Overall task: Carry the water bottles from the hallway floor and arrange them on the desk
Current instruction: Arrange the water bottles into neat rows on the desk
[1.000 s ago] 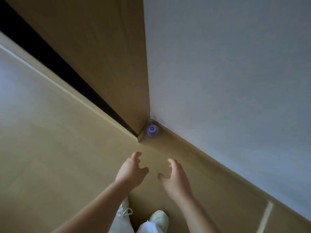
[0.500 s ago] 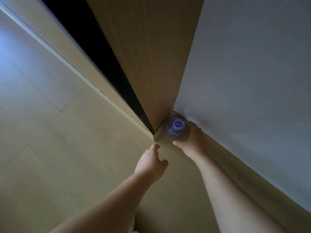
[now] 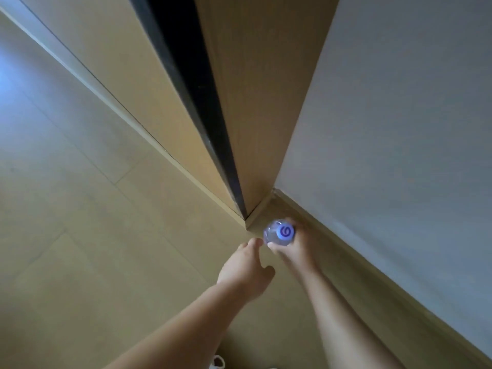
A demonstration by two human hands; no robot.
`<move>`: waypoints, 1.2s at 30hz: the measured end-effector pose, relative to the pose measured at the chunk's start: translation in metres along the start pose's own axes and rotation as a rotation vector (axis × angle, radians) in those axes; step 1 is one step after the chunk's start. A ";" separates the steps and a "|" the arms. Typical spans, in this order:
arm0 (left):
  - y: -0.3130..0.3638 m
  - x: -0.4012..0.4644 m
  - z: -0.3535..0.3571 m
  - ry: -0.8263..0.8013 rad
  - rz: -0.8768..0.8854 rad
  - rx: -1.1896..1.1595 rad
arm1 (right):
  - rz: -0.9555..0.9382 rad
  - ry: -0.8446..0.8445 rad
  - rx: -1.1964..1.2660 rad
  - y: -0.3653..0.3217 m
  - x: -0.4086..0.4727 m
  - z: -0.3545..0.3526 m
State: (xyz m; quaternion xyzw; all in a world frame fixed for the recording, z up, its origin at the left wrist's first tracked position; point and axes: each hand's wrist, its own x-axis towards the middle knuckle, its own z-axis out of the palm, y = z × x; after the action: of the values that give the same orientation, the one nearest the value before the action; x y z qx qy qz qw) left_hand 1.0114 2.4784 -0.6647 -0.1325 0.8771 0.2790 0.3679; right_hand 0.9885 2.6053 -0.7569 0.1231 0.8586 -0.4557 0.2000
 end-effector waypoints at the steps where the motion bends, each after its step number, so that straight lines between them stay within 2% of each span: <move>1: 0.006 -0.011 -0.006 0.002 0.002 -0.012 | 0.020 -0.035 0.020 -0.007 -0.014 -0.010; 4: 0.024 -0.053 -0.031 0.012 0.007 -0.054 | 0.011 -0.063 -0.030 -0.046 -0.061 -0.046; 9: 0.055 -0.164 -0.094 0.007 0.069 -0.074 | -0.124 0.063 -0.130 -0.154 -0.174 -0.122; 12: 0.065 -0.247 -0.140 0.030 0.105 -0.145 | -0.150 0.062 -0.050 -0.221 -0.258 -0.165; 16: 0.063 -0.346 -0.195 0.087 0.113 -0.314 | -0.164 0.254 0.059 -0.304 -0.355 -0.190; 18: 0.054 -0.390 -0.226 0.123 0.130 -0.347 | -0.236 0.268 0.090 -0.348 -0.392 -0.194; 26: -0.038 -0.497 -0.369 0.398 0.137 -0.321 | -0.549 -0.086 -0.049 -0.494 -0.425 -0.149; 32: -0.139 -0.546 -0.452 0.594 0.070 -0.369 | -0.788 -0.181 -0.128 -0.624 -0.419 -0.069; 36: -0.200 -0.566 -0.497 0.731 0.026 -0.443 | -0.812 -0.235 -0.057 -0.689 -0.422 -0.005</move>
State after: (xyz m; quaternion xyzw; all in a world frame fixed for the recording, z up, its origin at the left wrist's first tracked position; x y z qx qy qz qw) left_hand 1.2081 2.0409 -0.0508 -0.2873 0.8703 0.4000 -0.0080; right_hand 1.0919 2.2147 -0.0567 -0.2835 0.8211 -0.4843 0.1041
